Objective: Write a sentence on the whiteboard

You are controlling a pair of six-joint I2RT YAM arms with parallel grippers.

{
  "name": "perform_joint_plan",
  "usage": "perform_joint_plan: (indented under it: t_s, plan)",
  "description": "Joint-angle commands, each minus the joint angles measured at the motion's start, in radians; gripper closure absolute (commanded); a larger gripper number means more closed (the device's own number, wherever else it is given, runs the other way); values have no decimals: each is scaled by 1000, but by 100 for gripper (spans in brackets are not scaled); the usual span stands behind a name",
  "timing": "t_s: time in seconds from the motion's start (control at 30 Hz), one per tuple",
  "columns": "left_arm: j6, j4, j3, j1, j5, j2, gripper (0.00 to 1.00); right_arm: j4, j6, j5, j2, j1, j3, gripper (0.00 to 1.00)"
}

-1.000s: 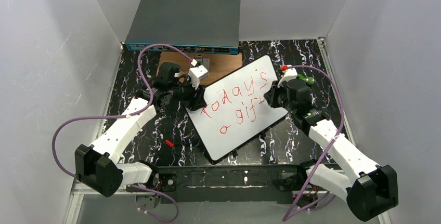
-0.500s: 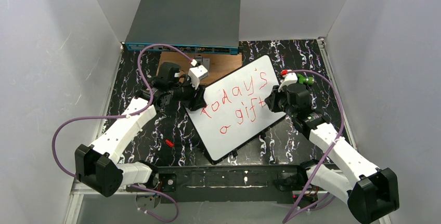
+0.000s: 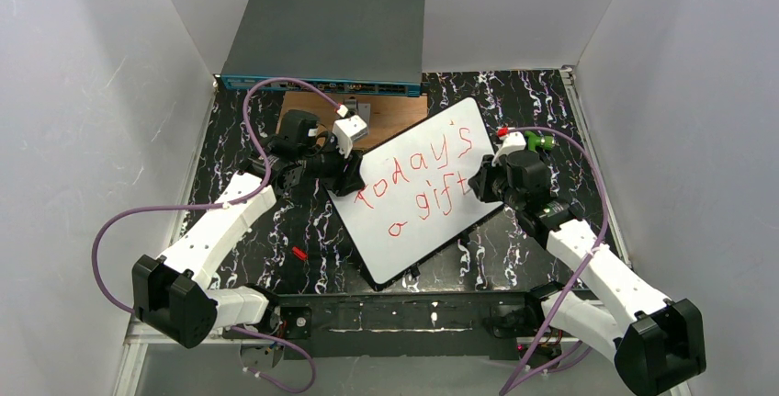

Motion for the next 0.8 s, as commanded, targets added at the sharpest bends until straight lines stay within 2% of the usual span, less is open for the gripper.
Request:
perform_joint_plan:
  t_s: [0.0, 0.77]
  plan:
    - [87, -21, 12, -29, 46, 2, 100, -21, 17, 0, -9, -5, -24, 99]
    - [87, -22, 6, -30, 46, -5, 100, -53, -11, 89, 23, -10, 41, 99]
